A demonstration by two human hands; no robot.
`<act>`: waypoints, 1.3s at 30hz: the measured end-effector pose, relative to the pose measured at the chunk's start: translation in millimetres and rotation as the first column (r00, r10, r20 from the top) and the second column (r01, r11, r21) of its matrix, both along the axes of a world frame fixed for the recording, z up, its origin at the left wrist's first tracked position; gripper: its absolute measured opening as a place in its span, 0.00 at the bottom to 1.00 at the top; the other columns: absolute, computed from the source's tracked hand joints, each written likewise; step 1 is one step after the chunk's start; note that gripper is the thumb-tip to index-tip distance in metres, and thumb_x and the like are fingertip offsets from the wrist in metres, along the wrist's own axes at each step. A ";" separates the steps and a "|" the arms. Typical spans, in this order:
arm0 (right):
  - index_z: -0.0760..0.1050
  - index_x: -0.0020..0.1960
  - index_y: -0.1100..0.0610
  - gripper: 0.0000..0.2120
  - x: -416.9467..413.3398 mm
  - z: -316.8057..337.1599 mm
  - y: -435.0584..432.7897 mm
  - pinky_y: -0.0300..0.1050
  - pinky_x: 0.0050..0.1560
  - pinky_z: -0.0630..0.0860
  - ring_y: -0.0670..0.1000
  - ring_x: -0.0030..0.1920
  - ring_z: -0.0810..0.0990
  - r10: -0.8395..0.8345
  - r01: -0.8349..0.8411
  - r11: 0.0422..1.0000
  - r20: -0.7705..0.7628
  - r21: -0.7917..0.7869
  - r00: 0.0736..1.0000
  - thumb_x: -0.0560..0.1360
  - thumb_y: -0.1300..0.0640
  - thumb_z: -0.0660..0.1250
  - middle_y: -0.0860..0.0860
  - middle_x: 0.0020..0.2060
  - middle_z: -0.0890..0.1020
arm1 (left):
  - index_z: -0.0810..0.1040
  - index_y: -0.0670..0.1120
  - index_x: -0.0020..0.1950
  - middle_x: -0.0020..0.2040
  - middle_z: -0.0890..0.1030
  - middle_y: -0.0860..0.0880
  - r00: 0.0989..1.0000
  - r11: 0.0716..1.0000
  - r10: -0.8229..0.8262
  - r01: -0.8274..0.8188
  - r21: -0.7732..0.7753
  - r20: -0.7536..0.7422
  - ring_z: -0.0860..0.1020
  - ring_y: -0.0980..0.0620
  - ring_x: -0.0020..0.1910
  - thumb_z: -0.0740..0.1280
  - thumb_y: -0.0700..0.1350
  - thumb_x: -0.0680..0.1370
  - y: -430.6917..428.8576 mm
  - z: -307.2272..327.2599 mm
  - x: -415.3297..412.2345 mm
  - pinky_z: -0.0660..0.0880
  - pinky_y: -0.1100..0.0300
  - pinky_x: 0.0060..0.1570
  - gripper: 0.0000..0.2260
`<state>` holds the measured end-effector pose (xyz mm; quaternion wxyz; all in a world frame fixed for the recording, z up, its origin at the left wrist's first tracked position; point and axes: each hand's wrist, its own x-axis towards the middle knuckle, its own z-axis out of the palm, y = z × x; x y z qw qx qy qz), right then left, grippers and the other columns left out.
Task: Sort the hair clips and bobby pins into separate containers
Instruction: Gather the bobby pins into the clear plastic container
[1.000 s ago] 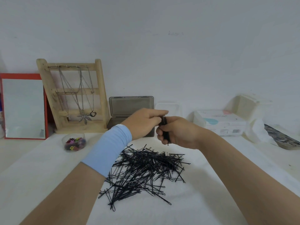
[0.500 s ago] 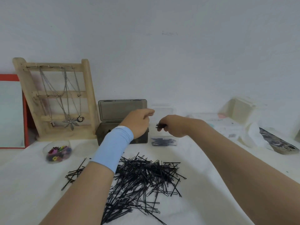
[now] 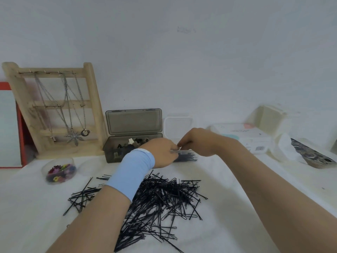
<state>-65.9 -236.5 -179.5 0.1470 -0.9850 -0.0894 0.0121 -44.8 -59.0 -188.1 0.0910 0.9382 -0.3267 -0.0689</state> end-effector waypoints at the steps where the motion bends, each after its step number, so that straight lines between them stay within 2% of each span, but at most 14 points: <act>1: 0.82 0.62 0.49 0.15 -3.5 2.1 1.1 0.43 0.60 0.74 0.50 0.58 0.79 0.000 0.000 1.000 0.017 0.021 1.000 0.81 0.60 0.62 0.46 0.56 0.84 | 0.78 0.52 0.64 0.63 0.78 0.51 1.000 1.000 0.012 -0.012 -0.007 0.002 0.75 0.46 0.63 0.57 0.50 0.80 1.5 2.5 -1.2 0.71 0.52 0.63 0.15; 3: 0.81 0.62 0.51 0.17 -14.3 11.2 5.0 0.42 0.60 0.74 0.49 0.58 0.79 -0.028 0.023 0.999 0.091 0.049 0.995 0.80 0.62 0.59 0.47 0.56 0.84 | 0.75 0.55 0.69 0.67 0.75 0.52 0.998 0.994 0.048 -0.044 -0.102 0.031 0.75 0.49 0.64 0.60 0.50 0.81 8.3 12.0 -5.0 0.70 0.55 0.65 0.17; 6: 0.84 0.53 0.50 0.17 -35.8 26.1 13.8 0.37 0.47 0.75 0.46 0.48 0.80 -0.046 0.028 0.992 0.145 0.121 0.988 0.77 0.64 0.59 0.43 0.44 0.82 | 0.81 0.57 0.56 0.54 0.80 0.55 0.993 0.965 0.057 -0.030 -0.261 0.099 0.80 0.52 0.51 0.61 0.46 0.79 19.3 23.7 -10.4 0.75 0.56 0.56 0.11; 8: 0.84 0.49 0.50 0.10 -50.3 32.3 22.7 0.34 0.42 0.73 0.42 0.41 0.78 0.028 -0.031 0.998 0.047 0.060 0.999 0.76 0.59 0.65 0.39 0.39 0.80 | 0.80 0.59 0.49 0.47 0.78 0.60 0.995 0.969 0.050 -0.029 -0.246 0.081 0.79 0.55 0.47 0.62 0.46 0.78 25.0 27.0 -19.5 0.76 0.56 0.53 0.10; 9: 0.84 0.50 0.52 0.07 -56.2 32.6 28.1 0.35 0.45 0.75 0.43 0.43 0.79 0.075 -0.076 0.997 -0.038 -0.010 0.996 0.76 0.54 0.68 0.40 0.41 0.82 | 0.80 0.60 0.49 0.47 0.78 0.61 0.998 0.978 0.041 -0.029 -0.205 0.054 0.79 0.56 0.47 0.62 0.47 0.77 26.8 27.4 -25.6 0.76 0.56 0.54 0.09; 11: 0.80 0.60 0.57 0.23 -64.0 28.1 37.3 0.46 0.59 0.76 0.49 0.55 0.80 0.079 -0.125 0.976 -0.245 -0.179 0.966 0.72 0.42 0.71 0.48 0.55 0.84 | 0.80 0.60 0.55 0.54 0.79 0.59 1.000 0.997 0.017 -0.018 -0.079 -0.003 0.78 0.55 0.54 0.64 0.52 0.77 30.7 24.5 -36.4 0.75 0.54 0.60 0.09; 14: 0.70 0.72 0.51 0.44 -74.0 18.0 45.3 0.52 0.66 0.73 0.51 0.65 0.75 -0.039 -0.102 0.944 -0.414 -0.314 0.909 0.62 0.32 0.75 0.46 0.67 0.76 | 0.67 0.58 0.74 0.74 0.67 0.57 0.990 0.993 0.027 -0.011 0.119 -0.137 0.68 0.52 0.71 0.68 0.66 0.72 38.8 14.6 -47.8 0.65 0.49 0.72 0.32; 16: 0.66 0.74 0.48 0.48 -77.9 11.7 48.5 0.50 0.64 0.73 0.51 0.66 0.74 -0.070 -0.085 0.933 -0.407 -0.350 0.911 0.60 0.33 0.78 0.44 0.68 0.74 | 0.58 0.58 0.78 0.78 0.60 0.57 0.982 0.978 0.014 0.026 0.207 -0.186 0.62 0.52 0.75 0.71 0.70 0.66 42.7 6.9 -55.9 0.60 0.48 0.74 0.45; 18: 0.69 0.72 0.47 0.44 -78.4 6.9 50.7 0.47 0.58 0.75 0.51 0.62 0.76 -0.061 -0.074 0.936 -0.364 -0.345 0.930 0.60 0.37 0.79 0.45 0.63 0.76 | 0.60 0.54 0.78 0.76 0.62 0.55 0.984 0.972 -0.045 0.082 0.220 -0.171 0.63 0.51 0.74 0.73 0.68 0.67 43.0 -1.7 -59.6 0.61 0.50 0.74 0.45; 23: 0.81 0.57 0.49 0.21 -76.1 2.5 53.9 0.38 0.39 0.71 0.43 0.38 0.75 0.096 -0.145 0.977 -0.280 -0.159 0.955 0.67 0.47 0.79 0.40 0.36 0.77 | 0.74 0.54 0.69 0.66 0.75 0.54 0.988 0.989 -0.060 0.078 0.125 -0.139 0.75 0.52 0.61 0.73 0.63 0.70 51.7 -6.8 -50.9 0.72 0.52 0.64 0.30; 28: 0.82 0.57 0.50 0.15 -69.1 -2.3 48.0 0.41 0.46 0.77 0.47 0.46 0.80 0.120 -0.129 0.991 -0.183 -0.034 0.976 0.71 0.52 0.76 0.42 0.41 0.81 | 0.63 0.53 0.77 0.72 0.64 0.54 0.994 0.995 -0.044 0.053 0.087 -0.102 0.67 0.51 0.70 0.73 0.64 0.69 52.4 -14.9 -49.0 0.68 0.49 0.69 0.41; 32: 0.84 0.54 0.51 0.12 -65.1 -7.0 49.0 0.43 0.46 0.76 0.49 0.45 0.80 0.105 -0.109 0.993 -0.082 -0.047 0.991 0.73 0.49 0.74 0.46 0.42 0.83 | 0.71 0.53 0.72 0.66 0.74 0.53 0.990 0.997 -0.062 0.068 0.043 -0.127 0.74 0.52 0.60 0.73 0.60 0.71 54.9 -15.5 -42.4 0.72 0.55 0.63 0.31; 36: 0.79 0.62 0.52 0.18 -63.6 -10.4 53.0 0.40 0.47 0.71 0.48 0.47 0.79 0.077 -0.076 0.996 -0.045 0.035 0.996 0.77 0.45 0.69 0.44 0.44 0.80 | 0.72 0.55 0.72 0.62 0.75 0.55 0.993 0.998 -0.030 0.036 0.048 -0.110 0.73 0.54 0.55 0.72 0.57 0.73 67.0 -7.5 -34.6 0.69 0.59 0.58 0.27; 39: 0.80 0.54 0.56 0.27 -68.6 -6.2 57.1 0.49 0.54 0.75 0.49 0.45 0.79 0.050 -0.038 0.997 -0.183 0.066 0.982 0.75 0.33 0.63 0.47 0.44 0.81 | 0.70 0.55 0.73 0.69 0.71 0.54 0.994 0.997 0.014 -0.006 0.074 -0.105 0.74 0.52 0.63 0.73 0.61 0.70 74.0 -9.2 -29.7 0.70 0.54 0.64 0.33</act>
